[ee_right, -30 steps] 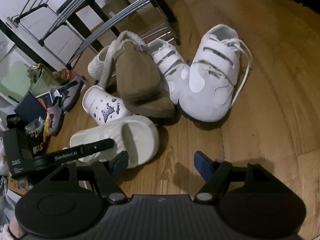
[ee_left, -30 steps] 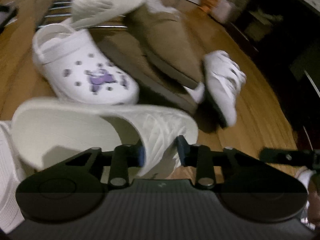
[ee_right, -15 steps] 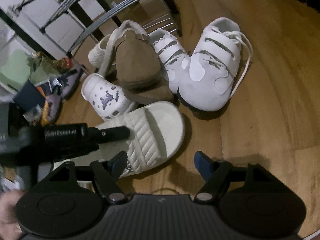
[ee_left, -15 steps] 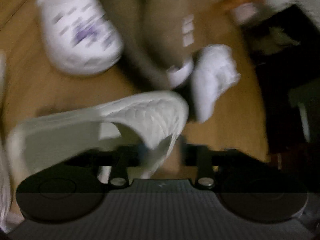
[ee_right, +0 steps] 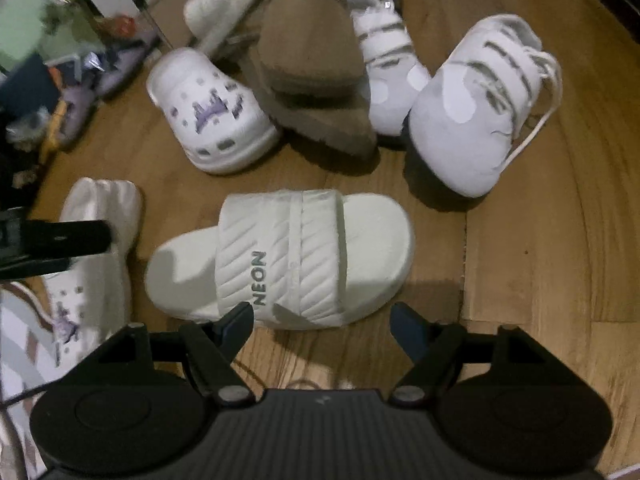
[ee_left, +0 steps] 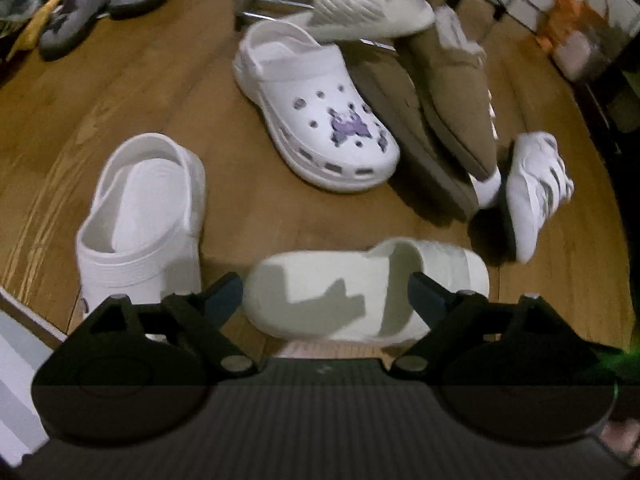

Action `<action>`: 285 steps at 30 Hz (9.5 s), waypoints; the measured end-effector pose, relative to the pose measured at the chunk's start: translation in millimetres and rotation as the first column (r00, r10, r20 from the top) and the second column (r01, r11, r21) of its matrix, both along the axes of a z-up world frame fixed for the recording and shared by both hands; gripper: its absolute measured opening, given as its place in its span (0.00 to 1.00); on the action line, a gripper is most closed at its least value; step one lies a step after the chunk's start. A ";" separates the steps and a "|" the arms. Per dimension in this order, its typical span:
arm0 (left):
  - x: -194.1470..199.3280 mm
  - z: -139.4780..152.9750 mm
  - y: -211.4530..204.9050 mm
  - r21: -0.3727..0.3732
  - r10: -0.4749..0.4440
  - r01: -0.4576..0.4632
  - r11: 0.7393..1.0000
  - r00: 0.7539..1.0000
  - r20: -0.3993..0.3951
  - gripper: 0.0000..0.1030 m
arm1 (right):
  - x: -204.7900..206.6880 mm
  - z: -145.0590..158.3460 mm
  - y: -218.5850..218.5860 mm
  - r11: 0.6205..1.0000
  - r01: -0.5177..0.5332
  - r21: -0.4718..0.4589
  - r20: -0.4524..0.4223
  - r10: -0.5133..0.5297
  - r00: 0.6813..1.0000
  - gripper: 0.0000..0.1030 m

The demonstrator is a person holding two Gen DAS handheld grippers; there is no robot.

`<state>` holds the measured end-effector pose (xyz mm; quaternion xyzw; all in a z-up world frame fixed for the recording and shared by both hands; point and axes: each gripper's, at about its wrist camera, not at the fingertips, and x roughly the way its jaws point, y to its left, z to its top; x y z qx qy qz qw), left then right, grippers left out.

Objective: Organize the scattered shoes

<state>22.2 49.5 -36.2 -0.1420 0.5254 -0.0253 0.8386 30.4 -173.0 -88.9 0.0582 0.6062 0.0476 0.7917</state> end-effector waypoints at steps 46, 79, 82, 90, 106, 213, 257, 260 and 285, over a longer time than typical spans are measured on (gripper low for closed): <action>-29.3 23.5 -15.9 0.174 -0.143 0.127 0.977 0.986 0.085 0.89 | 43.7 -9.1 58.0 0.991 -0.075 -0.114 0.110 0.088 0.990 0.87; -34.2 20.8 30.5 0.092 0.036 -0.046 0.995 0.994 0.100 0.92 | 6.2 -5.8 -9.5 1.000 -0.005 -0.028 0.062 0.007 0.998 0.79; -34.1 21.1 28.0 0.095 0.029 -0.039 0.995 0.994 0.101 0.92 | -6.0 9.9 -15.5 0.994 -0.107 -0.030 0.111 0.110 0.988 0.79; -33.9 19.4 27.9 0.109 0.029 -0.039 0.993 0.996 0.090 0.92 | -12.5 -2.9 -10.9 0.955 -0.197 -0.221 0.080 0.219 0.973 0.82; -30.5 13.8 19.8 0.109 -0.010 0.003 0.994 0.998 0.064 0.92 | -34.7 -44.1 -102.9 0.660 0.619 0.426 -0.547 -0.356 0.757 0.82; -43.6 4.3 -126.3 0.524 -0.773 0.766 0.373 0.569 -0.281 0.95 | 22.1 50.7 -187.1 0.974 0.221 0.046 0.136 -0.226 0.965 0.65; 112.3 -86.6 -219.6 -0.163 -0.237 0.255 0.953 0.964 0.122 0.53 | 201.4 40.6 -187.9 0.977 0.205 0.060 0.013 -0.206 0.979 0.62; 111.5 -85.5 -219.9 -0.156 -0.253 0.271 0.950 0.959 0.123 0.52 | 203.6 31.7 -187.5 0.975 0.215 0.054 -0.033 -0.213 0.976 0.39; 97.3 -73.0 -228.6 -0.022 -0.531 0.535 0.845 0.833 -0.156 0.78 | 43.4 43.3 -302.4 0.894 0.424 0.144 -0.100 -0.413 0.905 0.54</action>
